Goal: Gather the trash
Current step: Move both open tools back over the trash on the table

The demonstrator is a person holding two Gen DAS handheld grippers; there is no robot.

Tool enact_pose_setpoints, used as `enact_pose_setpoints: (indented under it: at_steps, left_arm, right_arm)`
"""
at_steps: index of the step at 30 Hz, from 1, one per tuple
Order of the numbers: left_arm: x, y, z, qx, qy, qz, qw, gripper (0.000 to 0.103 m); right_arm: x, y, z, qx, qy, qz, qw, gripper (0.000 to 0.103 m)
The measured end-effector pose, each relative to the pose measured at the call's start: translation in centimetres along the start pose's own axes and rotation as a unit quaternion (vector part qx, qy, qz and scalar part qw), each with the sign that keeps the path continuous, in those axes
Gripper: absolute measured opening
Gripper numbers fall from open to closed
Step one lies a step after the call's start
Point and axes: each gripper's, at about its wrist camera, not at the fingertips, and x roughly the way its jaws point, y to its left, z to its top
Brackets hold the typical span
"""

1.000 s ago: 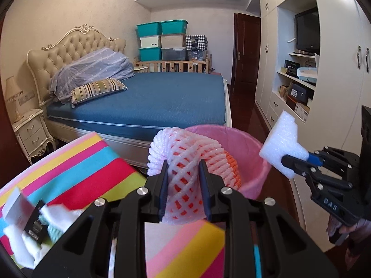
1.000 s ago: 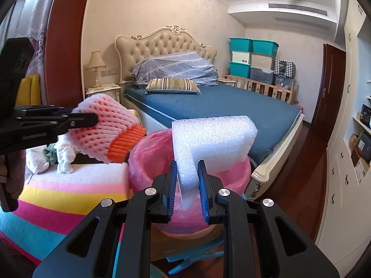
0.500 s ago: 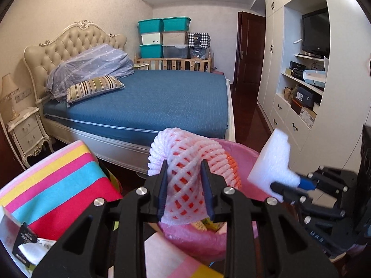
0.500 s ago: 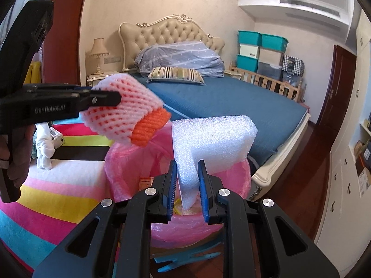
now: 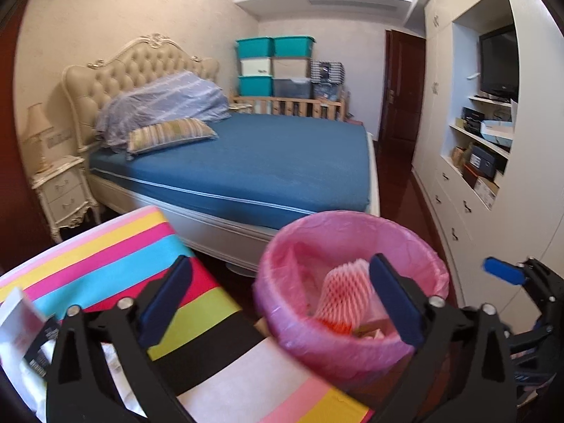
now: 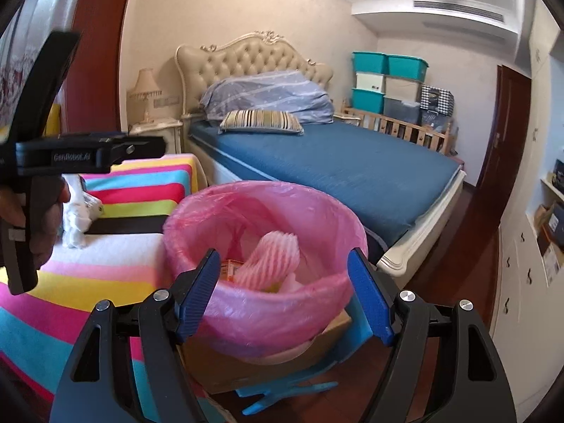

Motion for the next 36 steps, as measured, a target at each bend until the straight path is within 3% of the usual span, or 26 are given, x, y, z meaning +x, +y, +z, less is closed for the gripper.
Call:
enact_pose_setpoints:
  at_steps: [7,15,20,26,36]
  left_arm:
    - [-4.7,0.7,-3.2,0.021,0.005,0.027,0.9994,0.098]
    - [-10.3,2.0,-8.5,0.060,0.013,0.042,0.9972,0.098]
    - [-13.5,4.6,-10.2,0.044,0.014,0.053,0.9975,0.098]
    - [-17.5,8.6,-12.2,0.034,0.004,0.092,0.9952,0.098]
    - [-20.5,14.2,-14.7,0.008,0.026,0.139,0.9899,0.098]
  right_arm:
    - [-3.0,2.2,-1.3,0.048,-0.018,0.013,0.999,0.079]
    - [-3.2,7.9,-2.1,0.040,0.001,0.056,0.998,0.079]
    - [-2.7,11.1,-1.8,0.027,0.008,0.077,0.997,0.079]
    - [-2.1,13.8,-1.5,0.033,0.022,0.091,0.995,0.079]
    - [-1.4,18.8,-0.6,0.012,0.034,0.119,0.992,0.079]
